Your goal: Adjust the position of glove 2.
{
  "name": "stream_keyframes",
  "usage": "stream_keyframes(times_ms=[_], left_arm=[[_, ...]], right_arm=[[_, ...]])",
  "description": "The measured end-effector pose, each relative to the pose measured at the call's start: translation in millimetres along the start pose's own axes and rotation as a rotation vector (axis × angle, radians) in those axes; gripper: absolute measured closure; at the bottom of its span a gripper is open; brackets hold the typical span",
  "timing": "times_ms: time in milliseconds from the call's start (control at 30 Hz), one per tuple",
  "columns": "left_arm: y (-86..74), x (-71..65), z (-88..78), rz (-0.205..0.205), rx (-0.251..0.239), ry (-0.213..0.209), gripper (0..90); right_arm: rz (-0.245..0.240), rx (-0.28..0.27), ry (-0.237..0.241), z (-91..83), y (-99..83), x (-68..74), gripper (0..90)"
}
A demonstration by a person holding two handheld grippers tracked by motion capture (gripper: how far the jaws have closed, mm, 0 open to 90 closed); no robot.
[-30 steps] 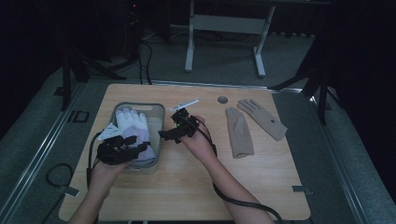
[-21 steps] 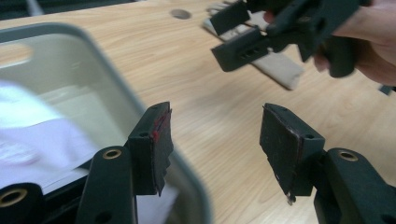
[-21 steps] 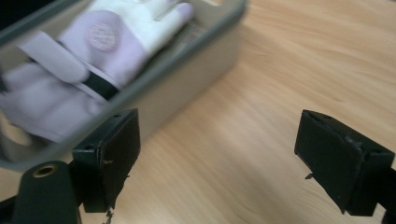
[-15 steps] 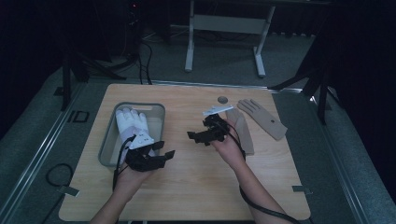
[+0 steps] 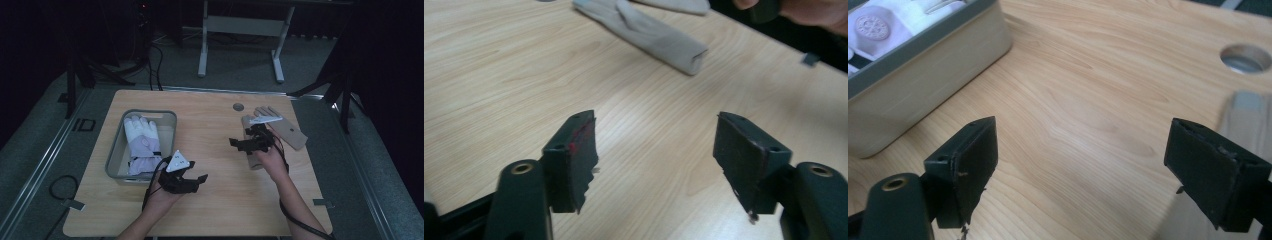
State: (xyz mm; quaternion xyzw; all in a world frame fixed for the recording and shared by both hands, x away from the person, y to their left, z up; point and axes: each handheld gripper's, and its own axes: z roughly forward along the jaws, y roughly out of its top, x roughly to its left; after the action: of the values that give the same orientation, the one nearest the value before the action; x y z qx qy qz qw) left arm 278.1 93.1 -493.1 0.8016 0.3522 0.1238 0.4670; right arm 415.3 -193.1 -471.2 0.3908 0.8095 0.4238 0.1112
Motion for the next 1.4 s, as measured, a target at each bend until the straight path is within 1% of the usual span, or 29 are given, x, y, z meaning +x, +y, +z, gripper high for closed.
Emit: stream_keyframes(times_ms=[33, 67, 100, 133, 167, 200, 233, 267, 300, 400, 433, 467, 500, 567, 633, 700, 733, 867, 933, 1033, 1067, 1100, 1200, 1267, 1333, 1400], left_arm=[[-2.0, -1.1, 2.3, -0.004, 0.001, -0.02, 33.1], [-3.8, -2.5, 4.6, -0.007, 0.004, -0.024, 30.7], [-5.6, -4.0, 6.8, -0.006, 0.006, -0.027, 28.0], [-8.0, -5.2, 9.6, -0.006, 0.008, -0.038, 26.7], [-9.3, -5.6, 11.5, -0.004, 0.01, -0.041, 24.9], [-11.4, -6.1, 14.3, -0.009, 0.009, -0.047, 22.3], [-13.7, -6.5, 17.0, -0.007, 0.007, -0.056, 18.2], [-17.0, -8.0, 19.7, 0.002, 0.002, -0.048, 16.2], [-19.1, -8.6, 20.8, 0.008, -0.006, -0.045, 15.4], [-26.3, -9.8, 25.5, 0.009, -0.015, -0.062, 14.3], [-28.4, -10.0, 26.8, 0.011, -0.013, -0.06, 14.2], [-31.1, -10.0, 28.5, 0.011, -0.016, -0.063, 13.6], [-32.6, -10.1, 29.4, 0.01, -0.018, -0.066, 9.9], [-36.0, -10.4, 31.8, 0.01, -0.012, -0.072, 6.2], [-38.9, -11.8, 32.6, 0.015, -0.016, -0.059, 1.5], [-41.8, -12.9, 30.6, 0.02, -0.04, -0.046, 1.4], [-43.0, -13.5, 29.4, 0.018, -0.053, -0.04, 1.4], [-47.1, -14.2, 25.3, 0.02, -0.097, -0.025, 0.4], [-48.5, -14.5, 24.7, 0.035, -0.101, -0.019, 0.5], [-50.3, -15.3, 23.9, 0.042, -0.112, -0.011, 0.5], [-51.0, -15.3, 23.3, 0.044, -0.122, -0.012, 0.5], [-51.4, -15.1, 22.5, 0.045, -0.129, -0.013, 0.5], [-52.6, -14.9, 22.2, 0.041, -0.137, -0.019, 0.5], [-53.4, -15.5, 22.6, 0.045, -0.139, -0.015, 0.5], [-54.0, -16.3, 22.8, 0.051, -0.137, -0.014, 0.5], [-54.8, -16.8, 23.0, 0.055, -0.136, -0.014, 0.5]], right_arm=[[0.0, 0.0, 0.0, 0.0, 0.0, 0.0, 13.5], [-0.007, -0.004, -0.007, -0.7, -3.0, -4.2, 12.3], [-0.002, -0.002, -0.007, -1.7, -6.1, -8.6, 10.7], [0.011, -0.006, -0.005, -2.4, -9.3, -13.5, 10.2], [0.018, -0.018, -0.022, -3.3, -13.4, -18.7, 10.2], [0.023, -0.019, -0.03, -4.0, -15.7, -21.8, 10.2], [0.03, -0.021, -0.037, -4.4, -18.9, -26.4, 10.2], [0.037, -0.022, -0.054, -4.5, -21.8, -30.5, 10.6], [0.032, -0.028, -0.07, -5.2, -25.3, -35.2, 13.1], [0.02, -0.039, -0.118, -6.1, -31.1, -45.4, 15.7], [0.02, -0.049, -0.131, -6.5, -32.8, -48.9, 17.4], [0.013, -0.06, -0.142, -7.0, -34.3, -52.0, 19.4], [0.0, -0.056, -0.166, -7.1, -35.7, -55.2, 21.6], [-0.02, -0.052, -0.204, -6.2, -37.0, -59.5, 22.5], [-0.015, -0.041, -0.204, -3.8, -37.9, -64.9, 26.2], [-0.043, -0.021, -0.225, 0.0, -38.7, -68.2, 27.2], [-0.052, -0.011, -0.226, 2.4, -39.0, -69.7, 28.7], [-0.053, 0.014, -0.239, 12.1, -39.8, -77.1, 33.4], [-0.037, 0.02, -0.235, 17.7, -40.6, -81.3, 34.0], [-0.03, 0.046, -0.251, 26.8, -42.3, -85.5, 34.0], [-0.03, 0.052, -0.252, 29.7, -43.0, -86.9, 34.0], [-0.032, 0.063, -0.264, 32.3, -43.7, -87.9, 34.0], [-0.005, 0.098, -0.264, 40.2, -48.3, -92.6, 35.0], [0.023, 0.08, -0.263, 40.2, -51.6, -94.3, 39.5], [0.019, 0.078, -0.271, 39.4, -53.1, -92.1, 45.6], [0.012, 0.088, -0.278, 37.8, -52.9, -89.6, 56.1]])
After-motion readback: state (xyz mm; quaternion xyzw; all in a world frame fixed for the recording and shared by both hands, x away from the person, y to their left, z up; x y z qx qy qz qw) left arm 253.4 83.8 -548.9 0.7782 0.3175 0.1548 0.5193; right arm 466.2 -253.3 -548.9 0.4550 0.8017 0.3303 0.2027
